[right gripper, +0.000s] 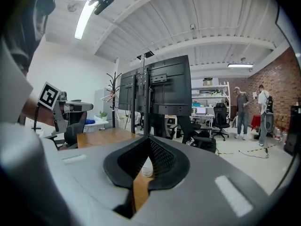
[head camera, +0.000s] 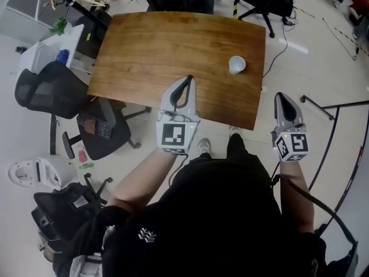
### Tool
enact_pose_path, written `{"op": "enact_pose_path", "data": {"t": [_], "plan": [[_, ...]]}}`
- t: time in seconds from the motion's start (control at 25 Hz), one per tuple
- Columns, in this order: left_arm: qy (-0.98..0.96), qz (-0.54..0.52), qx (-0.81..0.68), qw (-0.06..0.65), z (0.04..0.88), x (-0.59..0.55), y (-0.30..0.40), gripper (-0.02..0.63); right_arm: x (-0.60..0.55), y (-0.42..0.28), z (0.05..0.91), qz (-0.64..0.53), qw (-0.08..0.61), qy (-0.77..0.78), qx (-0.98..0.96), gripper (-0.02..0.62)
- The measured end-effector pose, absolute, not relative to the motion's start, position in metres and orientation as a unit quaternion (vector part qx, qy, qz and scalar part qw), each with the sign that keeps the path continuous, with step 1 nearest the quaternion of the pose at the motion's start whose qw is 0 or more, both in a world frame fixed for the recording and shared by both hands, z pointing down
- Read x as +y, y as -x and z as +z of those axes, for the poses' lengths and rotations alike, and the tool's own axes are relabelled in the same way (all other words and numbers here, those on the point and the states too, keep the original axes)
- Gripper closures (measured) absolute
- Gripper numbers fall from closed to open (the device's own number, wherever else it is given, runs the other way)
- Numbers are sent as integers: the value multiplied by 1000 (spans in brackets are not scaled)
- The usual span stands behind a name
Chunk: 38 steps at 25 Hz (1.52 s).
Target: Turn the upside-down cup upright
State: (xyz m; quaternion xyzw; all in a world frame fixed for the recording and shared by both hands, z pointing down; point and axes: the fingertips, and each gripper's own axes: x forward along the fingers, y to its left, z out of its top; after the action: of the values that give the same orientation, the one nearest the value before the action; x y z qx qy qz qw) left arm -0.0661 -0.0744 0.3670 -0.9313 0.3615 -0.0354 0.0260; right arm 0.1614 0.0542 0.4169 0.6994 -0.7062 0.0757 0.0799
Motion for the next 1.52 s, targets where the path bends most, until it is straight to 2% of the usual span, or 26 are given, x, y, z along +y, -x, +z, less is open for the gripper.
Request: {"op": "enact_pose_path", "data": {"t": [0.32,0.56,1.0,1.04,1.08,1.12,1.52], "plan": [[901,-54,427,46,358,-104,33,606,-13,-193,448,98,93,-642,-755,594],[887,-39,459,26,342,-121,27,606,-54,-189,491,138,134,-610,-769,594],[871,-105,480,18,387,-152,87,606,-102,-178,584,235,203,-587,-748,591],[869,-106,482,19,388,-154,89,606,-105,-177,587,238,201,-584,-750,572],[868,-104,485,19,387,-157,91,606,-106,-176,590,240,201,-581,-752,522],[866,-103,489,18,386,-159,94,606,-108,-175,593,241,205,-578,-752,512],[849,-104,518,20,377,-167,119,606,-121,-182,621,274,228,-580,-733,514]]}}
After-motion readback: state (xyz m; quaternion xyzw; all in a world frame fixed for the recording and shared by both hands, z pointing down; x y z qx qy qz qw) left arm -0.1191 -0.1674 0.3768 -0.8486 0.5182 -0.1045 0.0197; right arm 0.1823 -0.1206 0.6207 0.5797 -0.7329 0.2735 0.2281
